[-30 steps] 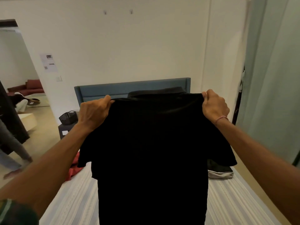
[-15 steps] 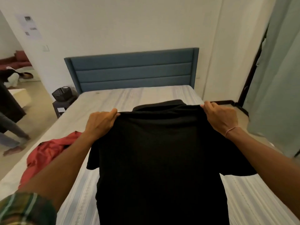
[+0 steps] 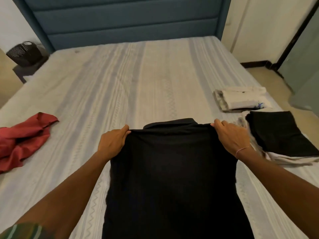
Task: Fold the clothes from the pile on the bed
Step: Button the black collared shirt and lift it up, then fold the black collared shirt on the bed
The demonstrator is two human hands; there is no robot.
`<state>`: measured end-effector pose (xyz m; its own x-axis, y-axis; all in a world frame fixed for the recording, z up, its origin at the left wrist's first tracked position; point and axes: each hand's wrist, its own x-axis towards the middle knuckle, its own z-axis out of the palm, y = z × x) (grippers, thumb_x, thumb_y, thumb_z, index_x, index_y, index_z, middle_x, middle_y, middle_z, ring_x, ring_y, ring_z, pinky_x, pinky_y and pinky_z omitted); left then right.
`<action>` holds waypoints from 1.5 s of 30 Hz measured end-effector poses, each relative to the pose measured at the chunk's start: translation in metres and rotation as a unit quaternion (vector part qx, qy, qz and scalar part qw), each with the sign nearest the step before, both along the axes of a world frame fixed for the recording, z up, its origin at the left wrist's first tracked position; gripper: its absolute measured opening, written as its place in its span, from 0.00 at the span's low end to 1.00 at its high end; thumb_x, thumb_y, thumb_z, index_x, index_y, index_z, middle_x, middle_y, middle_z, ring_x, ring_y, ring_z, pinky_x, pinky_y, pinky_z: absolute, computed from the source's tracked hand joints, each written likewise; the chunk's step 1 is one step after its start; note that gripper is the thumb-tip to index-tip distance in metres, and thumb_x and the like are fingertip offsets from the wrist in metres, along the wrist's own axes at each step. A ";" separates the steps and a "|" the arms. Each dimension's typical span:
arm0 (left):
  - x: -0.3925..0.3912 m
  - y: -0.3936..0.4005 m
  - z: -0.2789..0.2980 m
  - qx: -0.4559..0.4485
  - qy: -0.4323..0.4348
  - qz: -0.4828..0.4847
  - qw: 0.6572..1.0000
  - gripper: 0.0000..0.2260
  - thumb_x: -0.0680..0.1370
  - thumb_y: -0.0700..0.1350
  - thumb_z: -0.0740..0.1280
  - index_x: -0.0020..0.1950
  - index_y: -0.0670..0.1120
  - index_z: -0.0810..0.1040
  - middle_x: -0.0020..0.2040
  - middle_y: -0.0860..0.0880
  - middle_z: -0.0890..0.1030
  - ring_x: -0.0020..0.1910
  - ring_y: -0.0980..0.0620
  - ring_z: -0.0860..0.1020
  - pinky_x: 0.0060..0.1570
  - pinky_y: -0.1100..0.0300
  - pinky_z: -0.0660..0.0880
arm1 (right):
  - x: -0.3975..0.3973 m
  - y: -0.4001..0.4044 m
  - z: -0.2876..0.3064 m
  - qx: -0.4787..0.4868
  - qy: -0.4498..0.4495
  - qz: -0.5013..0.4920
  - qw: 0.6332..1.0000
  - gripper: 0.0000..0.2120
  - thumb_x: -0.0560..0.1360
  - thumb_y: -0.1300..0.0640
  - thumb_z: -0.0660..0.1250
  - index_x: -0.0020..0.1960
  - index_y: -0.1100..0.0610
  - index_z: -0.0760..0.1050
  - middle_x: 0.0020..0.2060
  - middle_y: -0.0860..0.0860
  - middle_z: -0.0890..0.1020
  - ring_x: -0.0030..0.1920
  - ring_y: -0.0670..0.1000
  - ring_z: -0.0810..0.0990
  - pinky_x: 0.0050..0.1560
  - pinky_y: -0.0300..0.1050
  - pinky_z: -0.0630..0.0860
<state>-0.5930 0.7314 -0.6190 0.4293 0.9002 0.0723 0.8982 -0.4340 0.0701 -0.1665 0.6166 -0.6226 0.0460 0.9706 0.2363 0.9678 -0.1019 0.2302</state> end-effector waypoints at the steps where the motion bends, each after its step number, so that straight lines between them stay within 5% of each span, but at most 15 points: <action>1: 0.004 0.008 -0.016 -0.012 -0.014 0.005 1.000 0.15 0.85 0.57 0.48 0.52 0.50 0.68 0.37 0.50 0.78 0.33 0.49 0.76 0.35 0.52 0.75 | 0.001 0.009 -0.016 -0.009 0.006 -0.004 1.000 0.17 0.84 0.43 0.44 0.53 0.53 0.65 0.34 0.49 0.74 0.28 0.52 0.74 0.24 0.44 0.65; 10: 0.027 0.046 -0.126 -0.207 -0.049 0.037 0.976 0.11 0.86 0.50 0.54 0.49 0.46 0.69 0.40 0.45 0.78 0.37 0.46 0.77 0.42 0.49 0.75 | 0.016 0.060 -0.119 -0.170 0.077 -0.022 0.982 0.11 0.85 0.44 0.45 0.49 0.49 0.57 0.40 0.46 0.80 0.32 0.50 0.74 0.33 0.46 0.68; 13: 0.030 0.055 -0.126 -0.150 -0.004 0.032 0.988 0.09 0.86 0.52 0.53 0.53 0.48 0.67 0.39 0.47 0.77 0.34 0.48 0.75 0.38 0.52 0.73 | 0.025 0.068 -0.129 -0.144 0.060 -0.014 0.988 0.11 0.85 0.44 0.46 0.48 0.49 0.55 0.37 0.46 0.79 0.28 0.49 0.71 0.29 0.45 0.66; 18: 0.033 0.072 -0.111 0.082 -0.030 0.065 0.994 0.09 0.85 0.48 0.60 0.49 0.44 0.70 0.36 0.48 0.76 0.26 0.47 0.72 0.26 0.53 0.70 | 0.034 0.085 -0.120 0.102 0.146 -0.028 0.984 0.13 0.85 0.50 0.56 0.46 0.56 0.67 0.28 0.49 0.70 0.22 0.53 0.68 0.24 0.42 0.63; 21: 0.040 0.074 -0.120 0.068 -0.013 0.064 0.996 0.11 0.85 0.50 0.57 0.48 0.45 0.69 0.36 0.49 0.76 0.28 0.47 0.74 0.27 0.52 0.73 | 0.031 0.091 -0.123 0.060 0.153 -0.053 0.985 0.16 0.85 0.47 0.52 0.45 0.55 0.67 0.29 0.49 0.72 0.25 0.53 0.71 0.25 0.47 0.70; 24: 0.048 0.073 -0.137 -0.038 0.021 0.038 0.998 0.10 0.85 0.51 0.56 0.52 0.46 0.71 0.42 0.48 0.78 0.37 0.49 0.76 0.36 0.50 0.76 | 0.032 0.089 -0.141 -0.055 0.155 -0.072 0.984 0.19 0.84 0.45 0.49 0.47 0.56 0.70 0.35 0.53 0.78 0.31 0.54 0.74 0.33 0.51 0.75; 29: 0.074 0.095 -0.130 -0.056 -0.154 0.030 0.986 0.12 0.82 0.46 0.62 0.59 0.41 0.80 0.52 0.44 0.82 0.52 0.46 0.76 0.53 0.51 0.74 | 0.019 0.108 -0.133 -0.020 0.214 -0.029 0.976 0.16 0.83 0.49 0.54 0.58 0.57 0.75 0.52 0.56 0.81 0.51 0.58 0.77 0.52 0.55 0.73; 32: 0.109 0.112 -0.112 -0.172 -0.244 0.013 0.954 0.16 0.86 0.44 0.56 0.70 0.42 0.75 0.65 0.44 0.78 0.63 0.48 0.75 0.62 0.60 0.67 | -0.010 0.139 -0.117 -0.114 0.367 0.054 0.922 0.20 0.85 0.46 0.52 0.72 0.53 0.69 0.69 0.52 0.75 0.67 0.54 0.73 0.68 0.54 0.69; 35: 0.136 0.130 -0.105 -0.285 -0.174 0.014 0.943 0.17 0.86 0.45 0.55 0.73 0.43 0.71 0.72 0.44 0.74 0.69 0.47 0.72 0.65 0.62 0.63 | -0.034 0.170 -0.113 -0.244 0.437 0.064 0.864 0.24 0.86 0.45 0.51 0.78 0.53 0.63 0.75 0.52 0.69 0.74 0.54 0.68 0.75 0.52 0.63; 39: 0.147 0.145 -0.096 -0.377 -0.102 -0.016 0.921 0.14 0.83 0.46 0.64 0.66 0.42 0.79 0.66 0.45 0.79 0.63 0.49 0.77 0.65 0.57 0.70 | -0.035 0.191 -0.111 -0.314 0.345 0.080 0.881 0.18 0.84 0.49 0.60 0.71 0.54 0.74 0.65 0.53 0.78 0.66 0.56 0.75 0.67 0.50 0.70; 45: 0.138 0.151 -0.081 -0.454 -0.067 -0.112 0.881 0.08 0.74 0.45 0.77 0.40 0.46 0.80 0.36 0.54 0.80 0.38 0.58 0.77 0.48 0.60 0.73 | -0.019 0.187 -0.099 -0.312 0.403 0.154 0.847 0.06 0.73 0.49 0.76 0.45 0.51 0.83 0.40 0.42 0.82 0.43 0.42 0.79 0.45 0.31 0.71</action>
